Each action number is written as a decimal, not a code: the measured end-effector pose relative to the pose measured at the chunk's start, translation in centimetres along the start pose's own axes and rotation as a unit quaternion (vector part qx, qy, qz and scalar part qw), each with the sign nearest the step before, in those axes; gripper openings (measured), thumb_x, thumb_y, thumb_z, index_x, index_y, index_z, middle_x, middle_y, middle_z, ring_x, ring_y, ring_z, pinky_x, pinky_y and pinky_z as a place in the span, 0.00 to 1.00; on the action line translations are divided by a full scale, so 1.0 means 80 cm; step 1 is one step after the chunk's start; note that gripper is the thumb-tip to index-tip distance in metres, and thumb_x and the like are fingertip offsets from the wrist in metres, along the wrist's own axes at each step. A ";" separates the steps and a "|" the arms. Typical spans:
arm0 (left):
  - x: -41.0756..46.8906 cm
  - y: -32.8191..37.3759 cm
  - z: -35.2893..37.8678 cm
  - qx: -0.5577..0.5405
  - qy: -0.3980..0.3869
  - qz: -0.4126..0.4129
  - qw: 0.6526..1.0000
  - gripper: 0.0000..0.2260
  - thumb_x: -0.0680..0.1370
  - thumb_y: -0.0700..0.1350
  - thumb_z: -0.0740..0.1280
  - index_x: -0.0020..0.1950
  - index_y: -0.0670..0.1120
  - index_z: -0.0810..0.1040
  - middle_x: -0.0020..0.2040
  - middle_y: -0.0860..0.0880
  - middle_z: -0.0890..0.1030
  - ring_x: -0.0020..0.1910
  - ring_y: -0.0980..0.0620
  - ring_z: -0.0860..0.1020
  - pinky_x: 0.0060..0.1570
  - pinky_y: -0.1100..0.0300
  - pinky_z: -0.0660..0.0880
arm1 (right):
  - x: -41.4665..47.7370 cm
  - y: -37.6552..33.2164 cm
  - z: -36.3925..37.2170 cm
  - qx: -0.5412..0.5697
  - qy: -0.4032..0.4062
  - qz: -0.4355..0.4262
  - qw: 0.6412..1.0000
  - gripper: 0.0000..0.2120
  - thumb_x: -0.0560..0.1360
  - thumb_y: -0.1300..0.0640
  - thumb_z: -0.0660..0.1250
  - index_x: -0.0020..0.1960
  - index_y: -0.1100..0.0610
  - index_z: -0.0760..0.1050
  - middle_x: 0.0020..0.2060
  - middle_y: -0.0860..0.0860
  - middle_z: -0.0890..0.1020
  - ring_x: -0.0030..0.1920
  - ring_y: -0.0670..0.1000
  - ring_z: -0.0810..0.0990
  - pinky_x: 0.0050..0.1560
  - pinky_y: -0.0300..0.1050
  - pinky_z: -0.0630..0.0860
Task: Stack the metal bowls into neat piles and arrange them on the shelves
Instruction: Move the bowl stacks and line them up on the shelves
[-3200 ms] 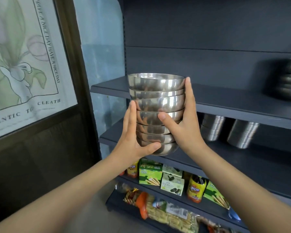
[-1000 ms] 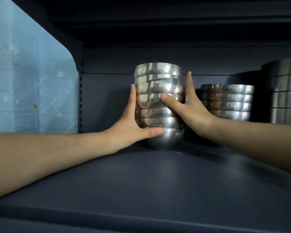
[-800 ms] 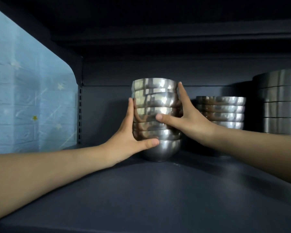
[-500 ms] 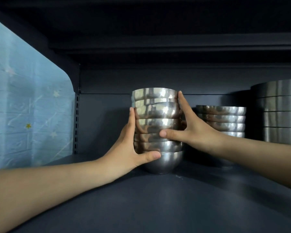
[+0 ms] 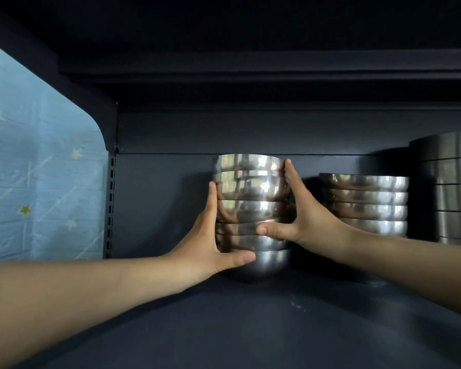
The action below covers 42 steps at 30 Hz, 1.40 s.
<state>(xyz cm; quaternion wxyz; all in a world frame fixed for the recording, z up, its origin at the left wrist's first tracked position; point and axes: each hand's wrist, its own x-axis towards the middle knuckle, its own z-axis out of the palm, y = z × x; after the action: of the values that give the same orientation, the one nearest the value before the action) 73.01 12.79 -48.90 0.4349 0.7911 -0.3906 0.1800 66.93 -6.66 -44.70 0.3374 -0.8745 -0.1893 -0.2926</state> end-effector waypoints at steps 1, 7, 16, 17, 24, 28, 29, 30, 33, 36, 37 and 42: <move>0.005 -0.003 0.000 -0.001 -0.008 0.000 1.000 0.56 0.67 0.55 0.75 0.61 0.69 0.23 0.71 0.64 0.50 0.70 0.64 0.55 0.62 0.67 0.57 | 0.004 0.004 0.002 0.000 0.004 0.002 1.000 0.64 0.57 0.38 0.73 0.75 0.44 0.30 0.77 0.45 0.51 0.70 0.36 0.51 0.68 0.35 0.53; 0.018 -0.023 0.003 -0.016 -0.022 0.016 1.000 0.55 0.66 0.58 0.75 0.58 0.74 0.24 0.71 0.66 0.47 0.64 0.77 0.52 0.59 0.75 0.56 | 0.011 0.018 0.011 0.011 0.024 0.002 1.000 0.64 0.55 0.36 0.74 0.71 0.38 0.29 0.76 0.42 0.52 0.74 0.39 0.52 0.73 0.41 0.55; 0.009 -0.025 0.006 -0.081 0.013 0.017 0.996 0.50 0.61 0.67 0.72 0.57 0.79 0.29 0.71 0.69 0.55 0.71 0.65 0.61 0.69 0.64 0.61 | 0.004 0.011 0.007 0.027 0.027 0.036 0.999 0.64 0.55 0.40 0.73 0.74 0.44 0.29 0.74 0.40 0.57 0.73 0.40 0.57 0.72 0.39 0.57; 0.009 -0.025 0.006 -0.086 0.020 0.014 0.996 0.48 0.60 0.68 0.70 0.57 0.79 0.30 0.70 0.69 0.57 0.70 0.64 0.62 0.71 0.61 0.61 | 0.004 0.011 0.006 0.031 0.030 0.045 0.998 0.64 0.55 0.40 0.73 0.75 0.45 0.30 0.74 0.41 0.58 0.73 0.41 0.58 0.71 0.38 0.57; 0.012 -0.024 0.011 -0.140 -0.016 -0.026 0.990 0.27 0.67 0.63 0.70 0.62 0.59 0.63 0.50 0.67 0.81 0.52 0.73 0.75 0.51 0.77 0.70 | 0.008 0.020 0.007 0.059 -0.010 0.081 0.995 0.61 0.55 0.36 0.77 0.77 0.48 0.46 0.67 0.38 0.70 0.67 0.38 0.67 0.69 0.37 0.64; 0.011 -0.023 0.014 -0.152 -0.021 -0.057 0.986 0.23 0.62 0.58 0.66 0.55 0.58 0.68 0.49 0.64 0.79 0.49 0.73 0.76 0.50 0.76 0.71 | 0.007 0.020 0.008 0.073 -0.033 0.073 0.994 0.42 0.61 0.46 0.77 0.70 0.48 0.61 0.56 0.39 0.78 0.51 0.26 0.75 0.45 0.22 0.72; 0.010 -0.023 0.014 -0.158 -0.019 -0.059 0.985 0.23 0.62 0.58 0.67 0.55 0.58 0.68 0.48 0.64 0.80 0.48 0.73 0.76 0.51 0.75 0.71 | 0.006 0.019 0.007 0.079 -0.033 0.073 0.994 0.37 0.63 0.49 0.76 0.67 0.47 0.62 0.54 0.38 0.78 0.47 0.25 0.75 0.41 0.21 0.71; 0.011 -0.023 0.014 -0.163 -0.017 -0.060 0.985 0.24 0.61 0.58 0.67 0.56 0.58 0.69 0.47 0.65 0.80 0.47 0.72 0.77 0.51 0.73 0.72 | 0.005 0.019 0.007 0.078 -0.030 0.074 0.994 0.35 0.64 0.48 0.76 0.66 0.46 0.63 0.54 0.38 0.78 0.46 0.25 0.75 0.40 0.21 0.71; 0.011 -0.025 0.013 -0.179 -0.020 -0.059 0.982 0.26 0.62 0.58 0.69 0.58 0.57 0.69 0.46 0.66 0.81 0.47 0.70 0.77 0.50 0.68 0.72 | 0.004 0.020 0.009 0.057 -0.014 0.077 0.995 0.40 0.59 0.41 0.74 0.67 0.46 0.64 0.55 0.38 0.80 0.52 0.33 0.78 0.49 0.29 0.74; 0.010 -0.021 0.011 -0.182 -0.032 -0.049 0.981 0.25 0.64 0.56 0.68 0.60 0.57 0.69 0.43 0.69 0.80 0.41 0.72 0.76 0.43 0.72 0.72 | 0.002 0.019 0.012 0.057 0.005 0.076 0.995 0.41 0.57 0.39 0.73 0.67 0.46 0.63 0.55 0.38 0.79 0.53 0.39 0.79 0.54 0.32 0.74; 0.010 -0.020 0.010 -0.181 -0.035 -0.047 0.982 0.24 0.64 0.55 0.68 0.59 0.57 0.69 0.41 0.69 0.80 0.40 0.72 0.76 0.41 0.73 0.72 | 0.001 0.019 0.013 0.058 0.011 0.075 0.995 0.42 0.57 0.39 0.72 0.67 0.46 0.63 0.55 0.37 0.78 0.54 0.39 0.78 0.53 0.31 0.73; 0.007 -0.018 0.008 -0.193 -0.034 -0.061 0.979 0.26 0.64 0.56 0.68 0.61 0.60 0.68 0.45 0.64 0.81 0.51 0.63 0.79 0.54 0.59 0.78 | 0.000 0.020 0.014 0.078 0.018 0.080 0.994 0.45 0.55 0.39 0.72 0.69 0.49 0.63 0.55 0.38 0.78 0.54 0.36 0.75 0.50 0.29 0.73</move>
<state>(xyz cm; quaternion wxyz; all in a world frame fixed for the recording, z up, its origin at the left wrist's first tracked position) 74.45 12.42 -49.69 0.5761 0.7200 -0.3839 0.0474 68.17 -6.98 -46.17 0.4302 -0.8524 -0.1350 -0.2647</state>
